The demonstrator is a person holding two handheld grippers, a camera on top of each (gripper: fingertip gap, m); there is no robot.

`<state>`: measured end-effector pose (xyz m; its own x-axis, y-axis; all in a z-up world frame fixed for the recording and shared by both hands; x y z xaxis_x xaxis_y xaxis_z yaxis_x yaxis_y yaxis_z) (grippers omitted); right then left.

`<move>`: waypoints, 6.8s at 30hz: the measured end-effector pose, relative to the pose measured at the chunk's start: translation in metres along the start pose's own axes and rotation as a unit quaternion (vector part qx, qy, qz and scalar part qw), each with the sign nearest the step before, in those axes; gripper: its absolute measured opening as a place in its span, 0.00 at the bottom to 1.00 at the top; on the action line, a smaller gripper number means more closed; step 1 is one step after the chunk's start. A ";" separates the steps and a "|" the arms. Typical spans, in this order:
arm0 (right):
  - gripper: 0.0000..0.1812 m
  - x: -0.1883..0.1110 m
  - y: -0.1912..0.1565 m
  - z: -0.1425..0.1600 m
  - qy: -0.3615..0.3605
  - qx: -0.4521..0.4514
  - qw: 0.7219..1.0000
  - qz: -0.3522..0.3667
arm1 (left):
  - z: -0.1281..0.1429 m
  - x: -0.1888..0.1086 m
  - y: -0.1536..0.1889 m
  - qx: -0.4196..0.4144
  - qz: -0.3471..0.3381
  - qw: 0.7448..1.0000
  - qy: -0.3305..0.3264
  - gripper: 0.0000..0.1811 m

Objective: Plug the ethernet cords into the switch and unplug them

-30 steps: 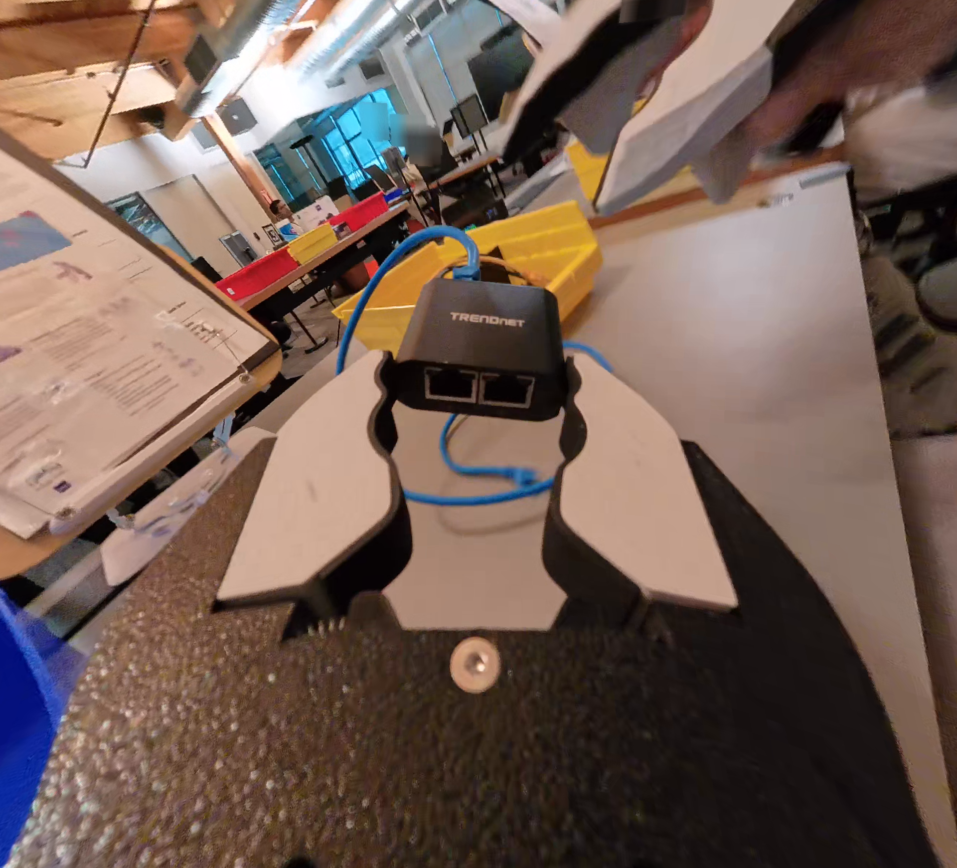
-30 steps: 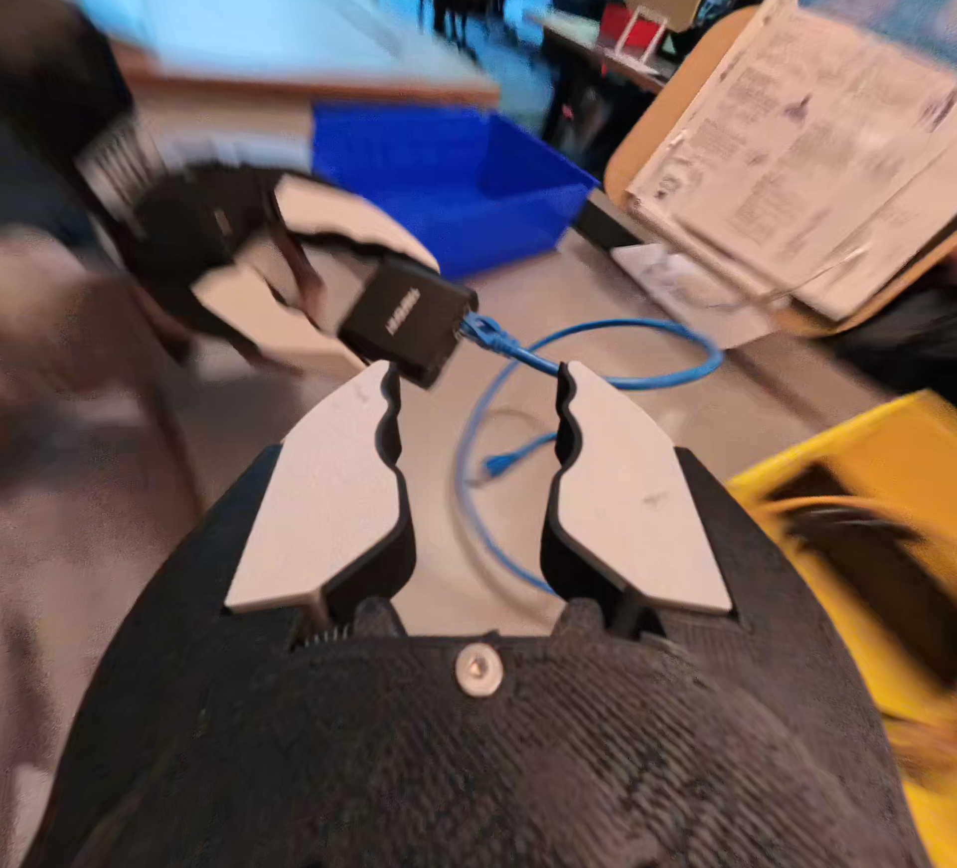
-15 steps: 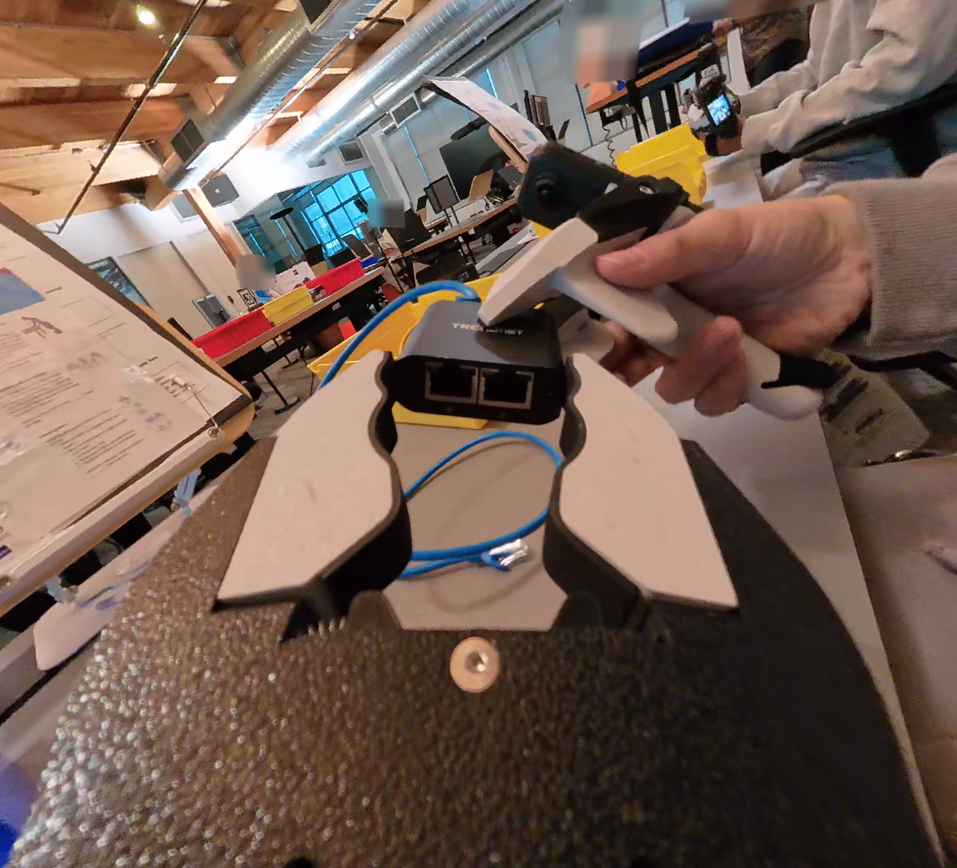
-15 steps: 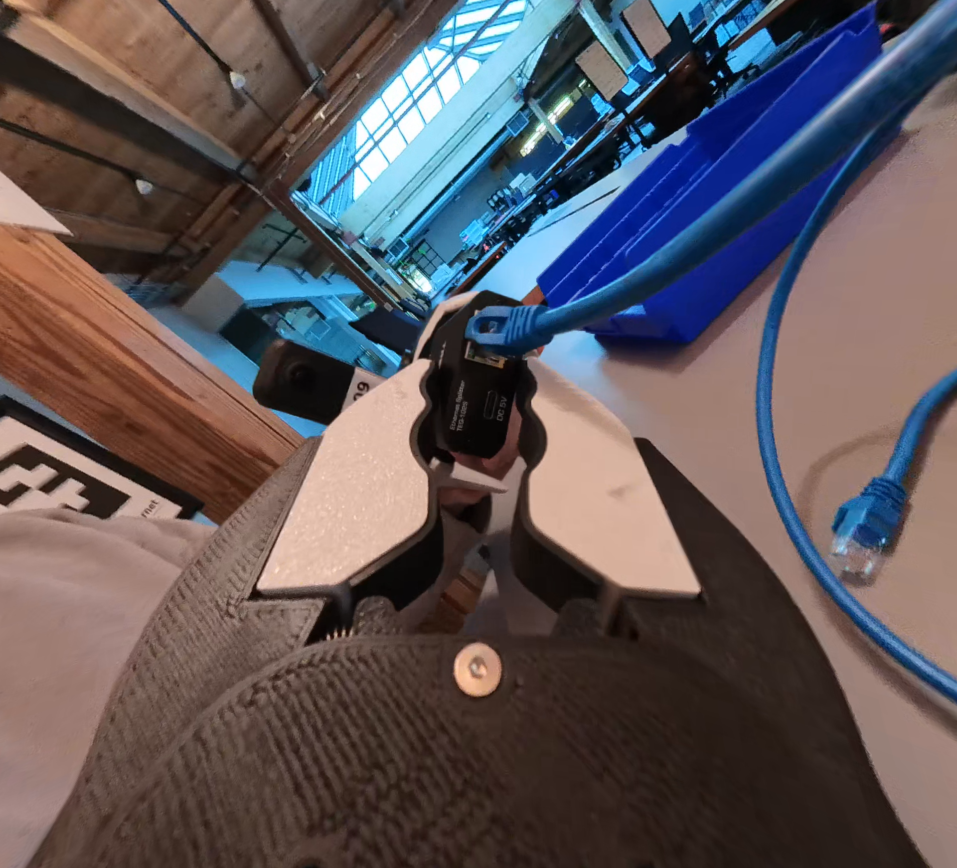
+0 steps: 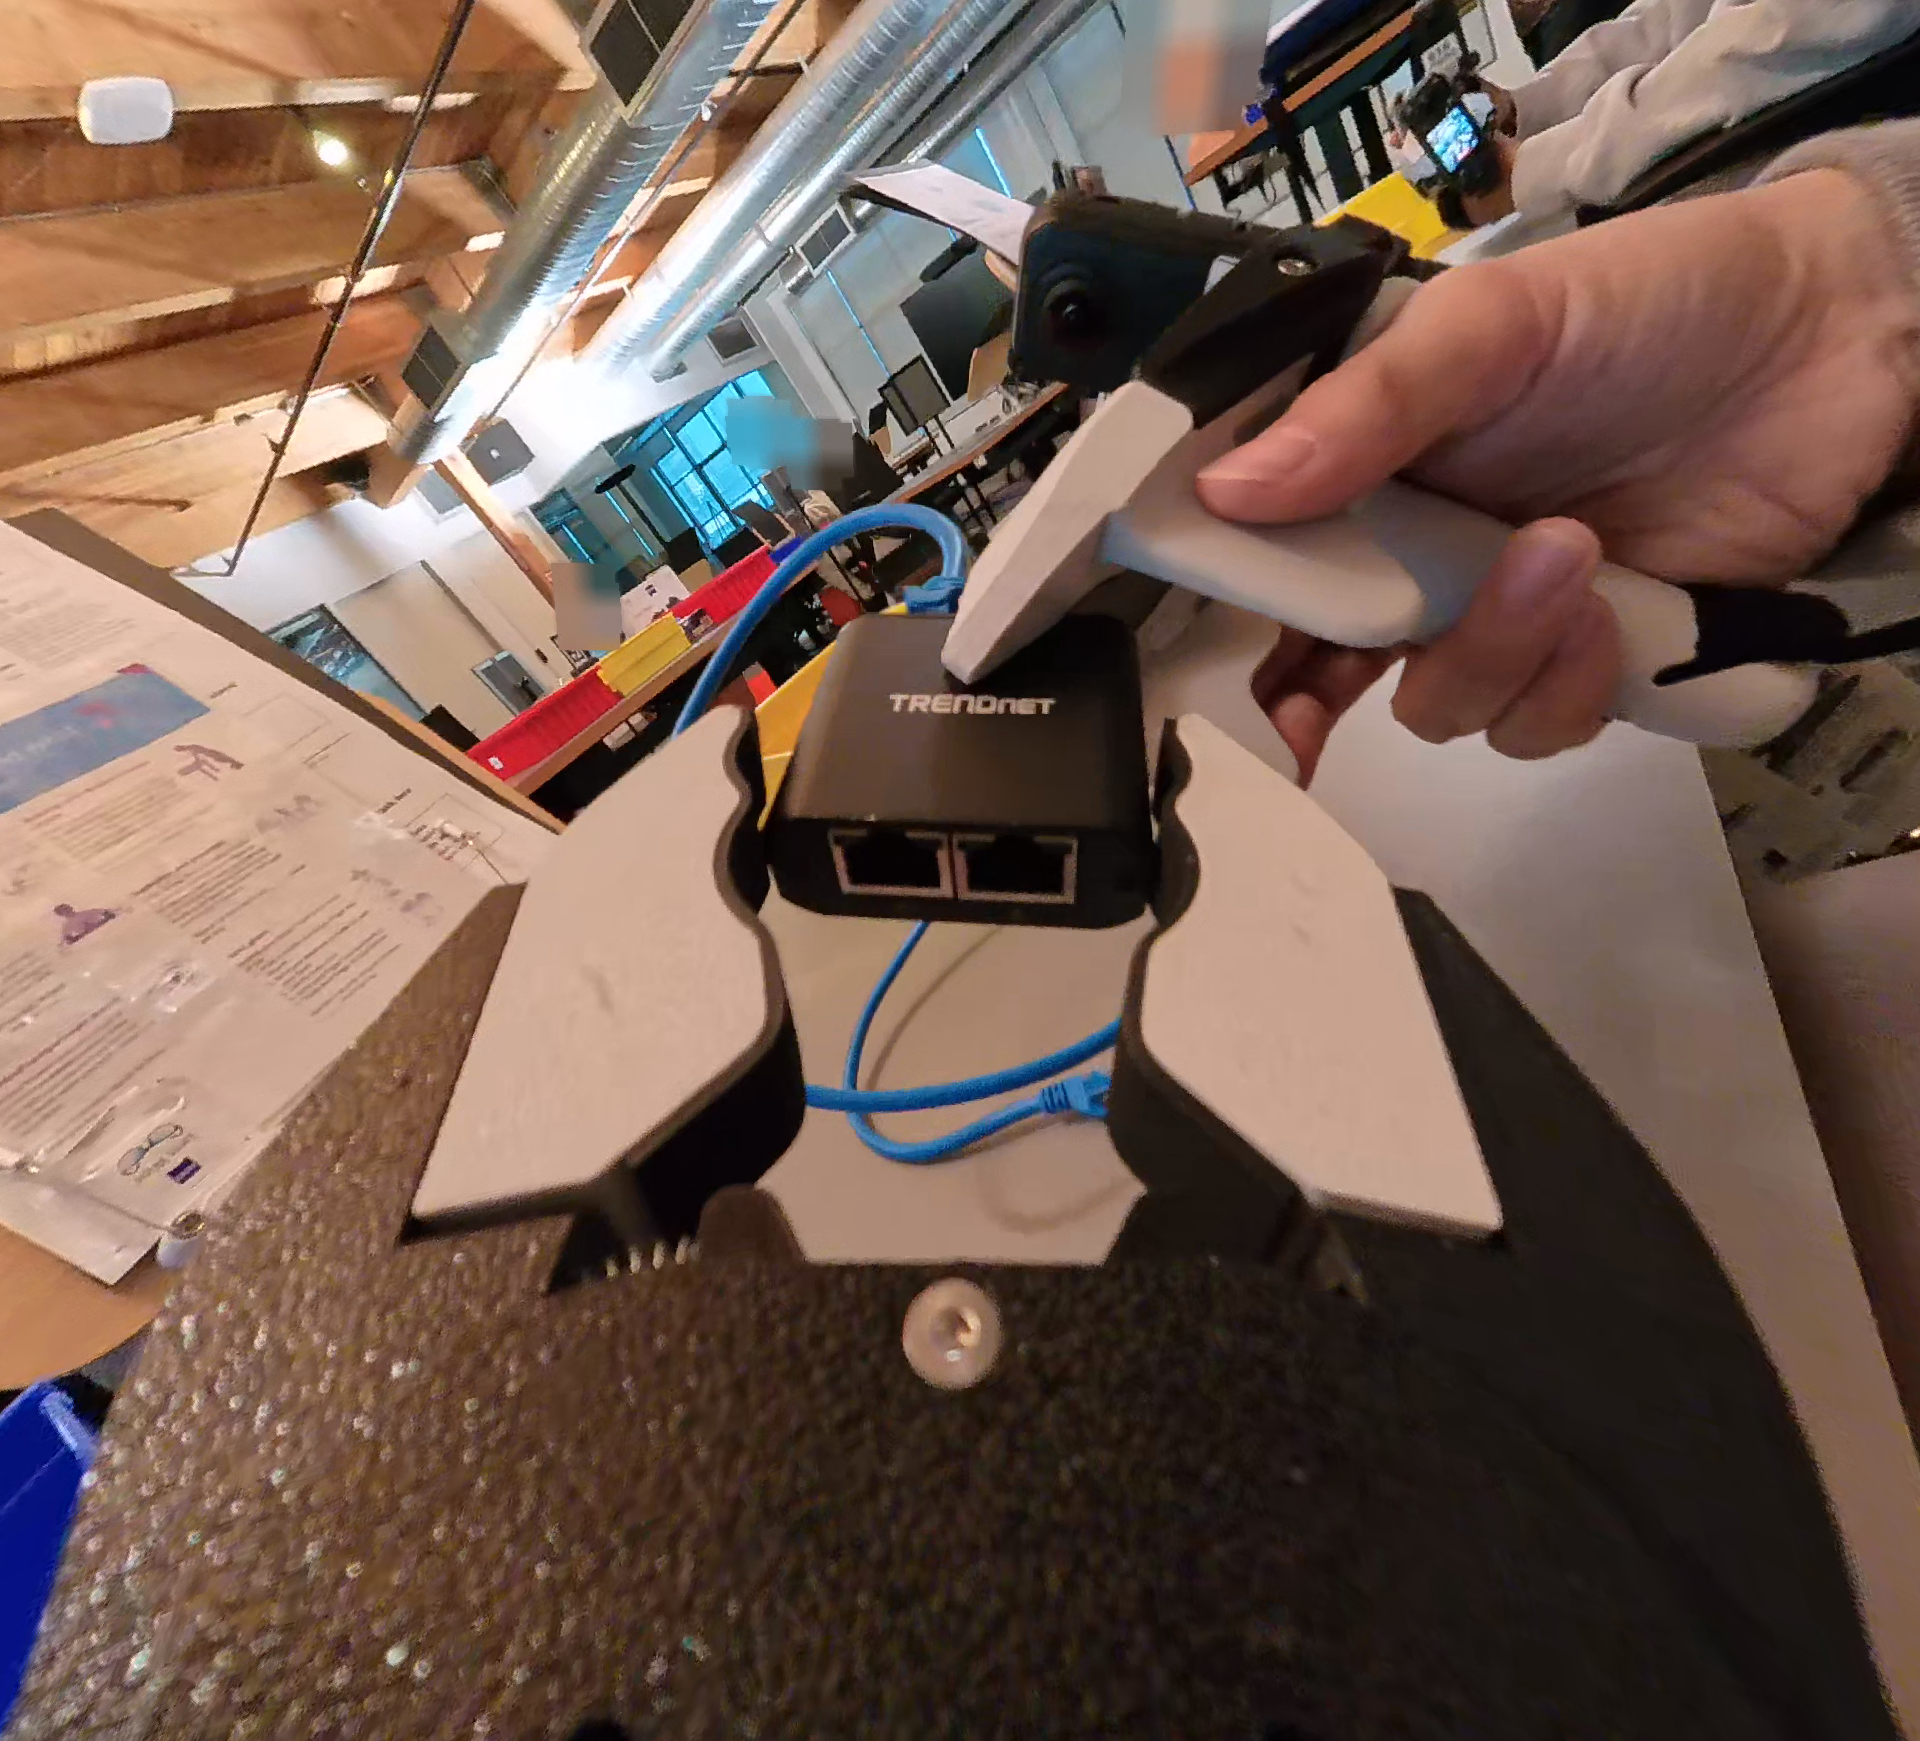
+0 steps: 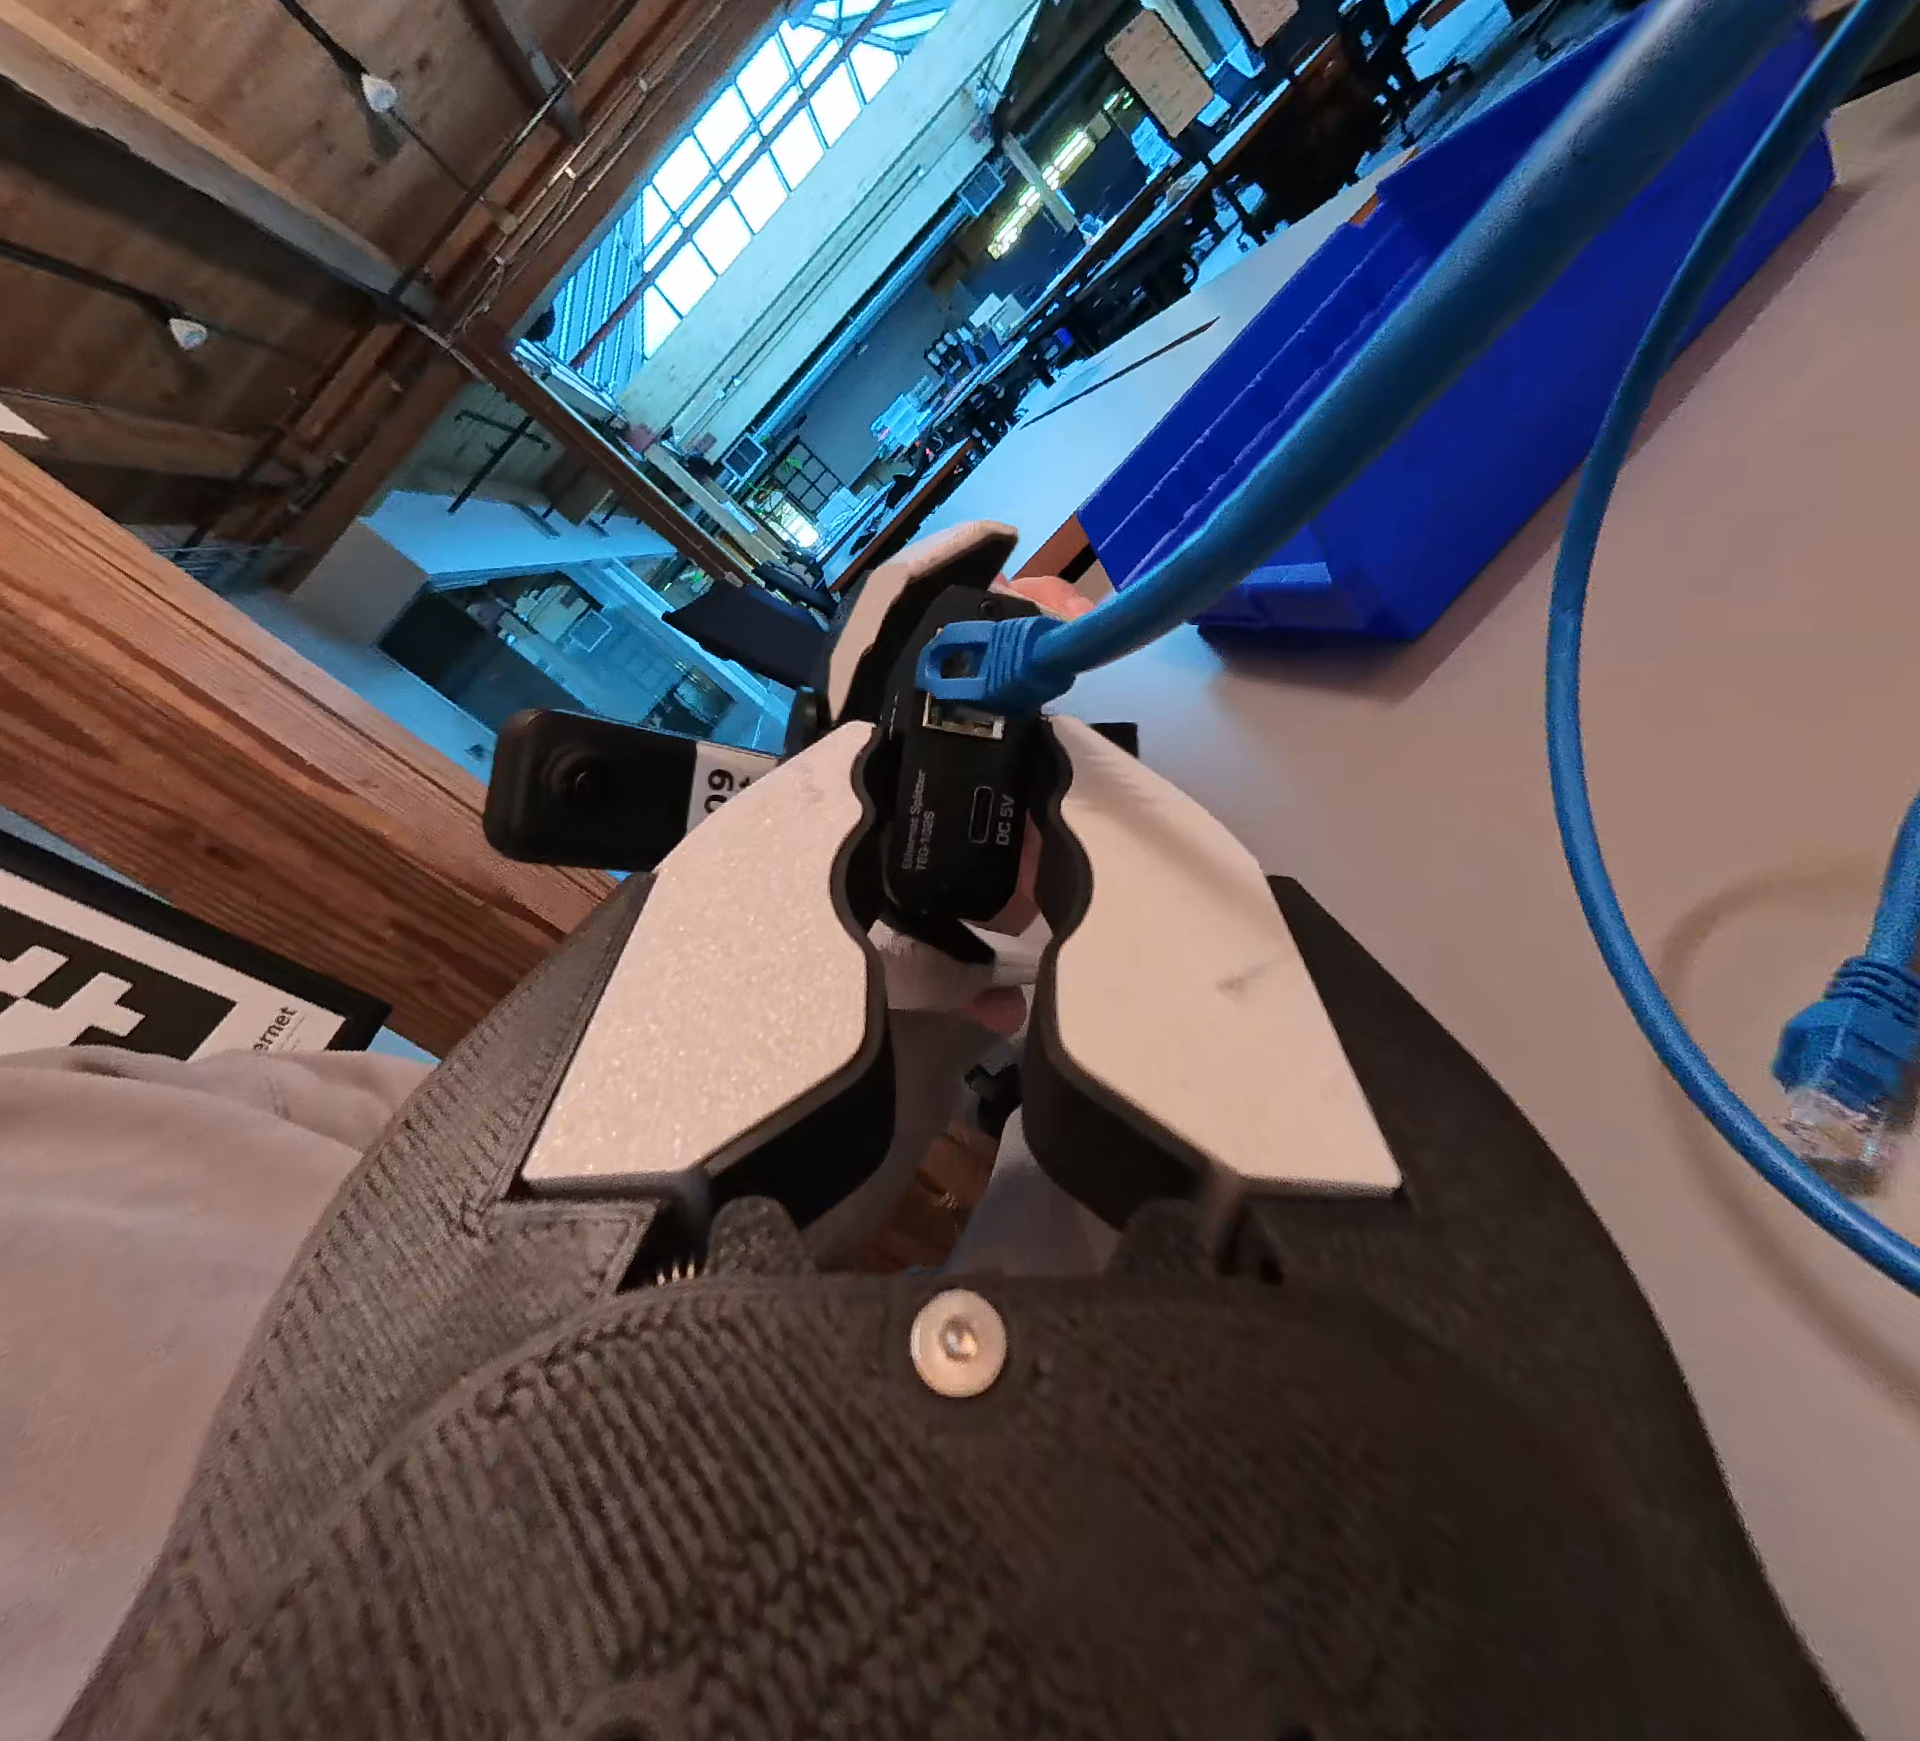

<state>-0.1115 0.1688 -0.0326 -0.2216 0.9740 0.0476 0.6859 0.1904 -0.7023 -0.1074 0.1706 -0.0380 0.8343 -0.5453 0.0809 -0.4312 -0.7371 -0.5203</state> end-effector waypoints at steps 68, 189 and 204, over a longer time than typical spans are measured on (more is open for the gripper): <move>0.13 0.007 0.007 -0.003 0.093 0.138 0.985 -0.043 | 0.010 0.003 0.004 -0.133 0.050 0.990 -0.001 0.41; 0.07 -0.005 0.027 -0.017 0.155 0.006 0.988 0.006 | 0.028 0.017 -0.003 -0.069 -0.054 0.995 -0.046 0.41; 0.06 -0.067 -0.030 -0.104 0.031 -0.310 0.944 0.113 | 0.039 -0.015 -0.049 -0.129 -0.111 0.985 -0.027 0.41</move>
<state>-0.0447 0.1111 0.0592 0.0063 1.0000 0.0010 0.9886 -0.0061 -0.1501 -0.0849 0.2303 -0.0467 0.9318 -0.3428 0.1191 -0.3037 -0.9162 -0.2616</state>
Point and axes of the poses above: each gripper's, where its closed fingertips meet, x out along the fingers, z out of its underside, y = z × x across the jaws, the point moved 1 cm from there along -x, back along the fingers, and after that the axes turned 3 degrees about -y, right-handed, at the moved point
